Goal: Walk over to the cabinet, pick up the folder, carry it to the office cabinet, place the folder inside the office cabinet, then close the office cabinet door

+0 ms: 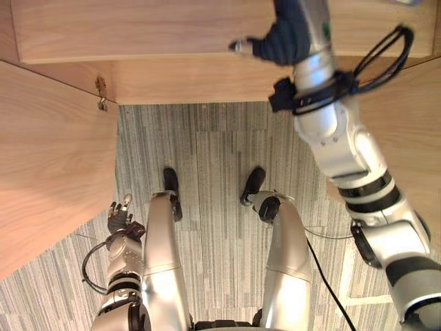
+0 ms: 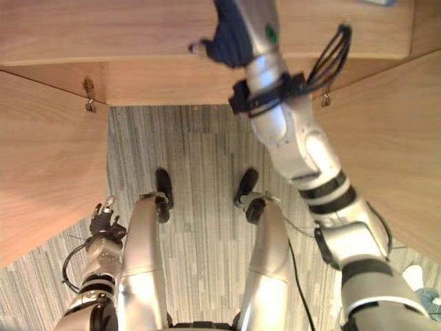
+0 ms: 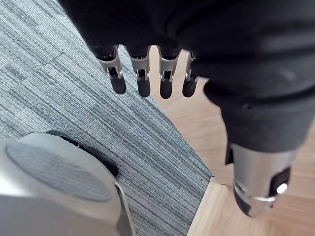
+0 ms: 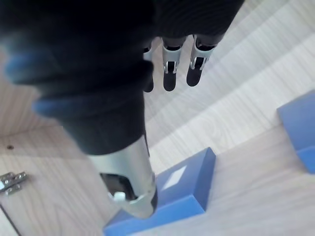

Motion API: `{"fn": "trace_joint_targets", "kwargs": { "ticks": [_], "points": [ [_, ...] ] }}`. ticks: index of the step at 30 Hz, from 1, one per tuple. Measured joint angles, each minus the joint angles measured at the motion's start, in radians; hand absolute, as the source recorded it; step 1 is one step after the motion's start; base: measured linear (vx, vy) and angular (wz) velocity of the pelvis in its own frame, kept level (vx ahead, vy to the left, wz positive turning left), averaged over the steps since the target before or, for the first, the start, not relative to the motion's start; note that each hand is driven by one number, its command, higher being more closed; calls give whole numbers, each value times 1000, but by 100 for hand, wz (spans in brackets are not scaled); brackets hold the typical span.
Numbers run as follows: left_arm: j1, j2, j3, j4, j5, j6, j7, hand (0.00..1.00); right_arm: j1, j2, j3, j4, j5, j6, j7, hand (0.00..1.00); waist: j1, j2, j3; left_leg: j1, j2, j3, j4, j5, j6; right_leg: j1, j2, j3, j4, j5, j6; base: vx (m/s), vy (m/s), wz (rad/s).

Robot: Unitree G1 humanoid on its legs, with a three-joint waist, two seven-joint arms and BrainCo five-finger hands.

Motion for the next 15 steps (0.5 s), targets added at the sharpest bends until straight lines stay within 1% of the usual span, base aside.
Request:
{"fn": "trace_joint_targets", "kwargs": {
  "ticks": [2,4,5,6,8,9,11,13,15],
  "points": [
    [0,0,-23,25,6,0,1,0,85,1,45,0,-3,-16,8,0,-1,-2,-4,55,-1,4,-31,0,0,57,1,-8,-31,0,1,51,64,4],
    [1,-2,-34,47,28,0,1,0,170,6,104,0,-27,-42,30,0,-3,-4,-7,128,-2,11,-77,3,3,128,4,-14,-72,3,5,55,62,3],
    [1,-1,-43,54,34,1,3,0,195,11,117,0,-37,-49,39,0,-1,-4,-8,150,-1,17,-91,3,5,150,7,-15,-87,6,7,65,50,-4],
    [3,1,-64,69,38,2,7,0,247,23,142,2,-38,-55,53,0,3,-5,-8,201,0,25,-125,6,4,198,13,-19,-122,13,9,95,66,-5],
    [10,-2,-96,89,41,3,10,0,341,76,148,19,-38,-70,82,0,1,-9,-12,301,-1,39,-205,30,-4,294,20,-33,-196,33,15,119,70,-4],
    [15,-2,-105,94,42,3,11,0,366,97,148,32,-37,-73,89,0,-1,-14,-20,327,-1,45,-229,36,-7,316,24,-35,-217,38,17,120,43,-5],
    [33,0,-128,123,44,3,18,0,464,186,141,108,-35,-74,108,0,-2,-39,-54,433,-5,62,-336,69,-12,406,35,-44,-298,60,10,139,22,2],
    [39,0,-149,151,44,4,20,0,513,233,141,179,-32,-75,122,0,-7,-41,-57,510,-13,62,-409,95,-15,479,37,-62,-348,69,11,157,13,16],
    [63,1,-186,196,44,3,22,0,576,315,140,348,-19,-73,145,0,-10,-41,-93,599,-21,61,-521,135,-24,556,50,-80,-424,85,14,168,13,11]
  ]
}}
